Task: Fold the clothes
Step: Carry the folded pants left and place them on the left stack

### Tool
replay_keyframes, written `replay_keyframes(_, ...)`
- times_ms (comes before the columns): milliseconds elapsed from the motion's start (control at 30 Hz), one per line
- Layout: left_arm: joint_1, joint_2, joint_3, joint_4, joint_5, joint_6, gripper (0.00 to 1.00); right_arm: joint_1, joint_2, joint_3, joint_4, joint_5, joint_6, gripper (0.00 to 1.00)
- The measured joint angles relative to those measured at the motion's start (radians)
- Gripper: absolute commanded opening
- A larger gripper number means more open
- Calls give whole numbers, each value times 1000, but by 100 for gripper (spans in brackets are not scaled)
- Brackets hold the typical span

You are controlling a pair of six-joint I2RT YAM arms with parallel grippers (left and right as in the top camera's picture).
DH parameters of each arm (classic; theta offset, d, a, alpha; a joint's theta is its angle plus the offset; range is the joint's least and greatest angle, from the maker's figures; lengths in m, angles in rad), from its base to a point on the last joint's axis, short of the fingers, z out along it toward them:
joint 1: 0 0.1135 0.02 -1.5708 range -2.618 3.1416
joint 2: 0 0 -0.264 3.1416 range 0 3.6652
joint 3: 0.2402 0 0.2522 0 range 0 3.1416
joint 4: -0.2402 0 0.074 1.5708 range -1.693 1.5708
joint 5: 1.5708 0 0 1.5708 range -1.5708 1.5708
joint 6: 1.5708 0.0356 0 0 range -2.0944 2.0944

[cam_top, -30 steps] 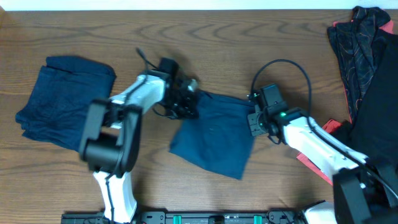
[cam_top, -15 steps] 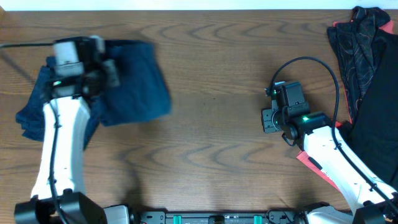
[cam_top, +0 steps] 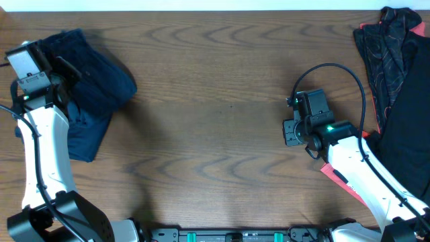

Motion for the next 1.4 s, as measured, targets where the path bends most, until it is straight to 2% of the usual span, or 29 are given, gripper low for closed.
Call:
replay_keyframes(167, 18, 29, 0, 19, -29, -96, 6, 0, 0, 0, -23, 0, 0, 43)
replay_keyframes(733, 39, 47, -2, 325, 1, -263, 6, 0, 0, 0, -54, 0, 0, 44)
replay_keyframes(833, 41, 47, -2, 286, -3, -266, 6, 0, 0, 0, -55, 0, 0, 44)
replay_keyframes(1067, 40, 47, -6, 32, -118, -322, 6, 0, 0, 0, -55, 0, 0, 44)
replay_keyframes(1400, 73, 47, -39, -35, -193, -364, 6, 0, 0, 0, -80, 0, 0, 44)
